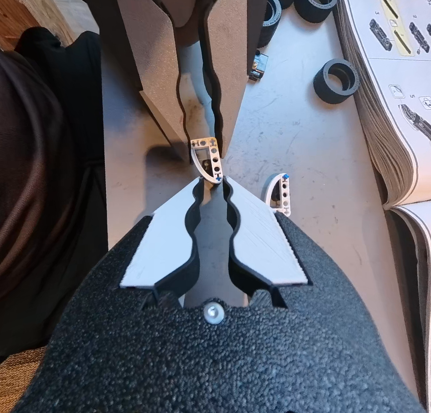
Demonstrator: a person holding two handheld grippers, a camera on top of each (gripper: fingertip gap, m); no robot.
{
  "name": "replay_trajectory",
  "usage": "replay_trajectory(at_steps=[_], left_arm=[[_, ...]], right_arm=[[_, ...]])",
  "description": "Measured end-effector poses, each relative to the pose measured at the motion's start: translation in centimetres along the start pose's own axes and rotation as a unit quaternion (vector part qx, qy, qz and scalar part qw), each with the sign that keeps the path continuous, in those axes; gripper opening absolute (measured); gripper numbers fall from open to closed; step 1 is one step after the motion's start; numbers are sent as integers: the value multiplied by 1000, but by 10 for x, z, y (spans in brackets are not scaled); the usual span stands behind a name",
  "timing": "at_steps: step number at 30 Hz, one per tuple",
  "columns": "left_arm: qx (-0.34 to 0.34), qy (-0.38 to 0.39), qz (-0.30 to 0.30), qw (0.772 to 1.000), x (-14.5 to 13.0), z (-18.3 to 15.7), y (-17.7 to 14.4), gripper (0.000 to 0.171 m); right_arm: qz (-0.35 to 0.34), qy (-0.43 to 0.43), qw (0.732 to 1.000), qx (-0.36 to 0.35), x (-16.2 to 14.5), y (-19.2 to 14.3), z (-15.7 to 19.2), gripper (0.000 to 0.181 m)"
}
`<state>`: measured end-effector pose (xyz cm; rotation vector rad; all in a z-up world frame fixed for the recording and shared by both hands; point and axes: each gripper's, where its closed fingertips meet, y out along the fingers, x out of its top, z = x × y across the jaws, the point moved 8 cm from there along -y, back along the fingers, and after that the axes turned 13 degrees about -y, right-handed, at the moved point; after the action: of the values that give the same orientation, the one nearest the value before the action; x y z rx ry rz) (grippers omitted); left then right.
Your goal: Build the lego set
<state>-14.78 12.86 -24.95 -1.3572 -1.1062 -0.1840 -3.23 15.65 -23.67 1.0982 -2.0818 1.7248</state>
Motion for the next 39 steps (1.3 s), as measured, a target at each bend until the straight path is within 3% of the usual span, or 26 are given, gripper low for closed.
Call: replay_trajectory(at_steps=[26,39], left_arm=[[-30,64,8,997,10,6,6,21],[-75,35,87,993,21,14,9,20]], right_arm=[[9,9,1000,-10,1,3,0,14],[9,37,999,8,0,5,-1,12]])
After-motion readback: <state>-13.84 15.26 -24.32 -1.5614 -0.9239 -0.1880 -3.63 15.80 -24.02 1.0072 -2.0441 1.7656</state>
